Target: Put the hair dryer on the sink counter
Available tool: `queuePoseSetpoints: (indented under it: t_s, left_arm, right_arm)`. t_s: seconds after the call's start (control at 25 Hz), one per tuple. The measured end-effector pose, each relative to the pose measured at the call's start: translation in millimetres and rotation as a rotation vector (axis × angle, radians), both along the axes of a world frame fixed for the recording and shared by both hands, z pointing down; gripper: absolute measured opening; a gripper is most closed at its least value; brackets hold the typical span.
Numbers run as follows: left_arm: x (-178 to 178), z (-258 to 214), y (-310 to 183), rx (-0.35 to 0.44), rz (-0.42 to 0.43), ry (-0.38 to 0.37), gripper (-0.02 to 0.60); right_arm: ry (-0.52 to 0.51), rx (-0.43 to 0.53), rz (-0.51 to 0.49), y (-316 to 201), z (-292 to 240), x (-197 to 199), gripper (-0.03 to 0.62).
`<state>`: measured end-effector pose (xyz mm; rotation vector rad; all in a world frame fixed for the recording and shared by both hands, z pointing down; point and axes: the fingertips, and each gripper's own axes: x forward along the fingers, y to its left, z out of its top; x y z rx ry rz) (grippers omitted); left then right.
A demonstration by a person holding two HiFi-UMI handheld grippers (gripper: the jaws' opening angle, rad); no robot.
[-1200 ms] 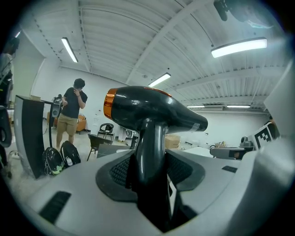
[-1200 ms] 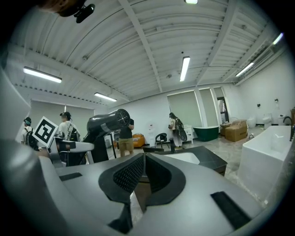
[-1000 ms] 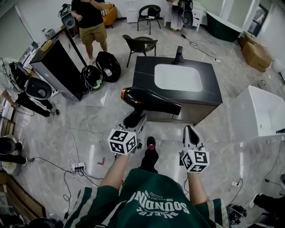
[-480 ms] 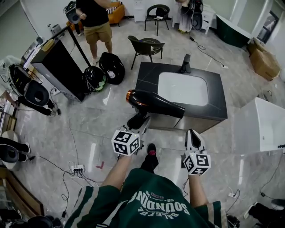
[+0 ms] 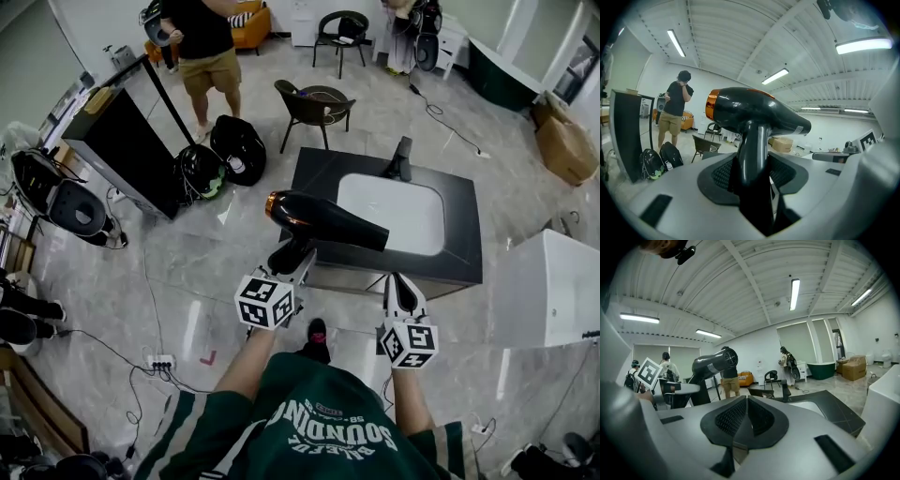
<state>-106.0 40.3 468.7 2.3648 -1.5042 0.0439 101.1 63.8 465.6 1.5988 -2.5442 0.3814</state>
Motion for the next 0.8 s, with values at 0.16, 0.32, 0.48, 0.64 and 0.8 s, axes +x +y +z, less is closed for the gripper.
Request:
queuePoseSetpoints:
  t_s: [0.16, 0.32, 0.48, 0.64, 0.8]
  left_arm:
    - [-9, -1, -36, 0.003, -0.017, 0.008, 0.192]
    - [-12, -1, -69, -0.007, -0.019, 0.023, 0.192]
    - [-12, -4, -92, -0.007, -0.007, 0.023, 0.192]
    - [-11, -2, -108, -0.011, 0.007, 0.022, 0.192]
    - [-10, -3, -118, -0.014, 0.005, 0.024, 0.192]
  right_arm:
    - [0.002, 0.006, -0.025, -38, -3, -14, 0.044]
    - [0.012, -0.008, -0.028, -67, -3, -18, 0.044]
    - [0.019, -0.016, -0.024, -85, -4, -23, 0.044]
    - [0.024, -0.023, -0.015, -99, -2, -23, 0.044]
    - [0.026, -0.020, -0.017, -112, -4, -22, 0.044]
